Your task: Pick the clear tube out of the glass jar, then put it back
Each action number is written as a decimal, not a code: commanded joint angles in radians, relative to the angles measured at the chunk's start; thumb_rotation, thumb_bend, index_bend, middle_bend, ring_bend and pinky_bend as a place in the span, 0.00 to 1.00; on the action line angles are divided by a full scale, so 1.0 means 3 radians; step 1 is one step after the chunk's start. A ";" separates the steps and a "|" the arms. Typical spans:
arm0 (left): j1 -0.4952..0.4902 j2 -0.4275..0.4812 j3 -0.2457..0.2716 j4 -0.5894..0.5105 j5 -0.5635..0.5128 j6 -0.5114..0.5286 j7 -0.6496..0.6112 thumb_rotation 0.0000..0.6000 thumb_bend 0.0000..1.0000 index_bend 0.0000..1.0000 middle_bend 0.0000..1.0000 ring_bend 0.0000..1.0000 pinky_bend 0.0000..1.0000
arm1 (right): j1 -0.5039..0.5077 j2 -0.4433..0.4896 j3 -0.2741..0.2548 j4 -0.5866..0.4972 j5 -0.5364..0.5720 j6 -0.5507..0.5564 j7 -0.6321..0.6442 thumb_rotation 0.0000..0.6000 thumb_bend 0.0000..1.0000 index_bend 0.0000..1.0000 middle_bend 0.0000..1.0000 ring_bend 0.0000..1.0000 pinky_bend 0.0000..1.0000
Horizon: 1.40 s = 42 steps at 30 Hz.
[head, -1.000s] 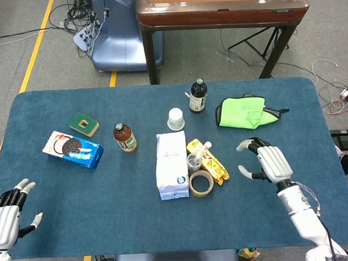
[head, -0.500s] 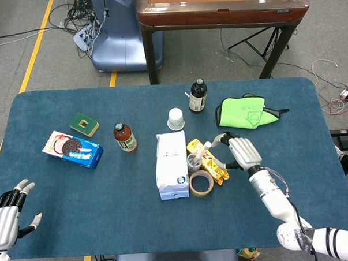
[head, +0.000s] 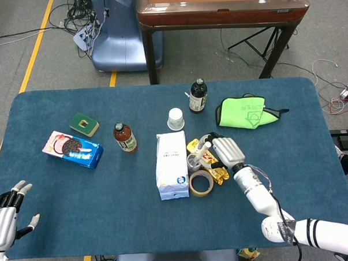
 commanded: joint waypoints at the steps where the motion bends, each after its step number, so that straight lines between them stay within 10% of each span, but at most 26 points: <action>1: 0.0008 -0.0001 0.0001 0.0012 -0.0004 0.0006 -0.0015 1.00 0.30 0.15 0.09 0.17 0.13 | 0.0014 -0.0018 -0.0013 0.0017 -0.0002 0.0010 0.0005 1.00 0.38 0.42 0.30 0.16 0.22; 42: 0.0030 -0.0004 -0.0016 0.0081 -0.0027 0.0004 -0.0080 1.00 0.30 0.15 0.09 0.17 0.13 | 0.0074 -0.0140 -0.0038 0.0183 -0.0051 0.0135 0.0260 1.00 0.51 0.58 0.40 0.20 0.22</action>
